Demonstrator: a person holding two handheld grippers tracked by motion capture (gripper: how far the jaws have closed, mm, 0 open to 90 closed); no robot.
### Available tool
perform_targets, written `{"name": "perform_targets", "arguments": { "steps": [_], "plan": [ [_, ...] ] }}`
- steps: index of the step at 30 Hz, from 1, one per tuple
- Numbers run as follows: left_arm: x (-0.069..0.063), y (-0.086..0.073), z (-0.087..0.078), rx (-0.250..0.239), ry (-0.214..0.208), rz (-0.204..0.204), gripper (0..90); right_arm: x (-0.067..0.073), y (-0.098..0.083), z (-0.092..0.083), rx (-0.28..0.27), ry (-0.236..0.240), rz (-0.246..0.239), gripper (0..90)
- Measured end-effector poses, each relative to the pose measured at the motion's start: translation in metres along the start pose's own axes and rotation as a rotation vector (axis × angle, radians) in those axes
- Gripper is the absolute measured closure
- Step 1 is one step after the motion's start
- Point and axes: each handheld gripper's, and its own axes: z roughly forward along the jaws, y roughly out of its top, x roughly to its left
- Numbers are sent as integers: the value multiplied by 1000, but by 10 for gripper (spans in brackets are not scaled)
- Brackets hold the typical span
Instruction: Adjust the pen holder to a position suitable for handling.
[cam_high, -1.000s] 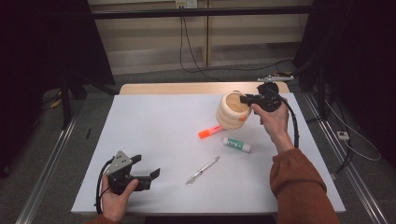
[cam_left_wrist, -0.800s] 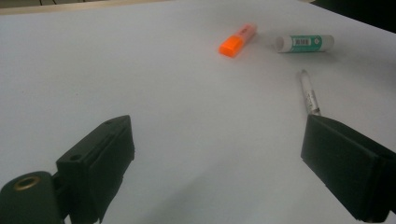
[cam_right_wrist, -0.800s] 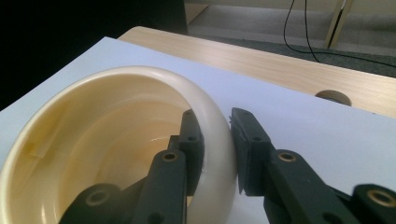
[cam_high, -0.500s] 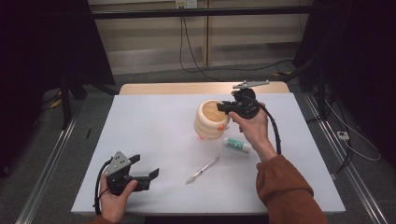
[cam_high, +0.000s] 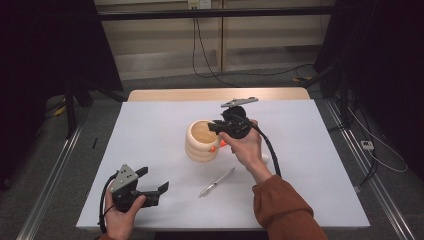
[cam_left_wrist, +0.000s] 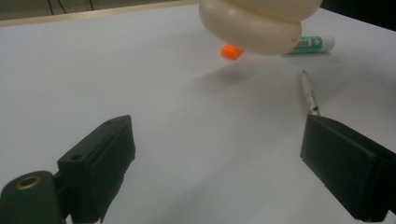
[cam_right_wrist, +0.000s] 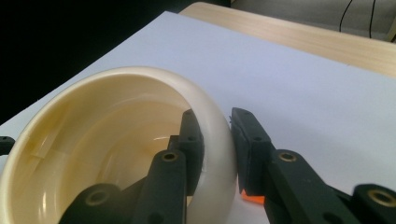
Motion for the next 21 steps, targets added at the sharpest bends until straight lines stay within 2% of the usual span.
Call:
{"name": "perform_targets", "arguments": {
  "steps": [3, 10, 17, 18, 20, 21],
  "plan": [
    [1, 0, 0, 1, -1, 1, 97, 6, -2, 10, 14, -7, -8, 751],
    [1, 0, 2, 8, -7, 4, 97, 9, -9, 29, 40, -16, 17, 746],
    [1, 0, 2, 9, -11, 4, 97, 10, -10, 43, 49, -21, 32, 743],
    [2, 0, 2, 12, -11, 6, 97, 8, -11, 47, 56, -18, 50, 743],
    [2, 0, 3, 13, -11, 2, 97, 7, -12, 49, 55, -21, 52, 743],
    [2, 0, 3, 14, -11, 4, 97, 6, -15, 54, 60, -37, 62, 738]
  ]
}}
